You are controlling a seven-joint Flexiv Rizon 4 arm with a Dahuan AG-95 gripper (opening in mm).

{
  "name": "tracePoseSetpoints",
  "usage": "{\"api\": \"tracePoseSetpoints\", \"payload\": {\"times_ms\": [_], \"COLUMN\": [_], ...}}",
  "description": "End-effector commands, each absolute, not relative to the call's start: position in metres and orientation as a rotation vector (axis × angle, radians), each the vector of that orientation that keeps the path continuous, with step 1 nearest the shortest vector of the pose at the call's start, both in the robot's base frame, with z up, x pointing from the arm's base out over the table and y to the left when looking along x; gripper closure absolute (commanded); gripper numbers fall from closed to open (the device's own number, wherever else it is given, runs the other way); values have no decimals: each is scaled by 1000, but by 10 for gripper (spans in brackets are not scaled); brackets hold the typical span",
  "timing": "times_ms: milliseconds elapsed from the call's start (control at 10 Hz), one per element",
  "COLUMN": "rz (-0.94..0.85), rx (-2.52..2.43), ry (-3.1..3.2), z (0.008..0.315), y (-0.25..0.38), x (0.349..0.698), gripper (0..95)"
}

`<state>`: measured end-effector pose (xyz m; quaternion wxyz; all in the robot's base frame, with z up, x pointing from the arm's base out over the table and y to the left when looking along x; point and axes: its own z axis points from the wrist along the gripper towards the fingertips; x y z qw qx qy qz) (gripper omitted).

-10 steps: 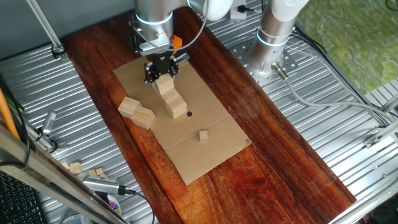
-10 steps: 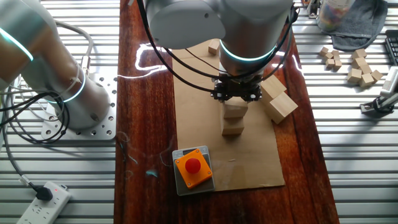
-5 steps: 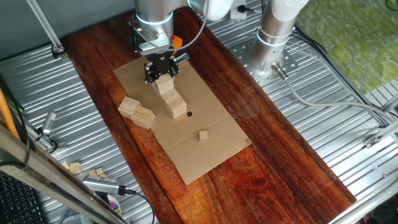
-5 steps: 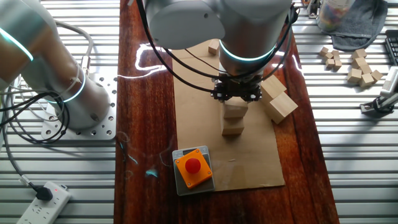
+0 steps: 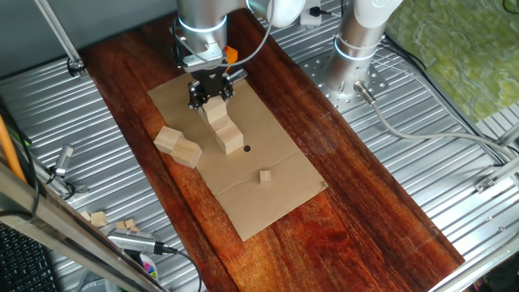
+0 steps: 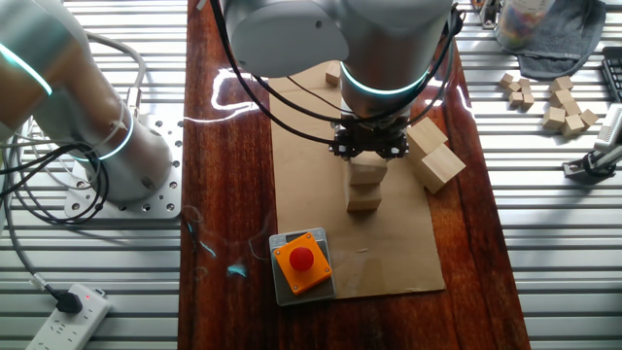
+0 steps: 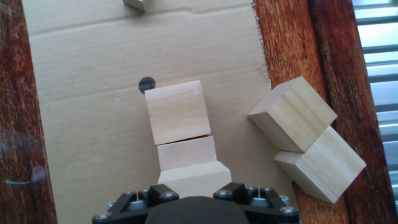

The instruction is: Stack the blocks into a pyramid shape

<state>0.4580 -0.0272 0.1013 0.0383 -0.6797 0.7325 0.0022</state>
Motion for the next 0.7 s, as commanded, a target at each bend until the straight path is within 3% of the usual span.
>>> {"api": "tracePoseSetpoints", "payload": {"times_ms": [100,300,400,700], "rz": [-3,-5,-9,-11], "rx": [-2080,-2084,-2087,-2099], "ry": [2250,2245,2241,2228], "z": [100,99,99,99], "y": [-28,-28,-28,-29], "x": [458,458,458,457], "gripper": [760,760,570,570]}}
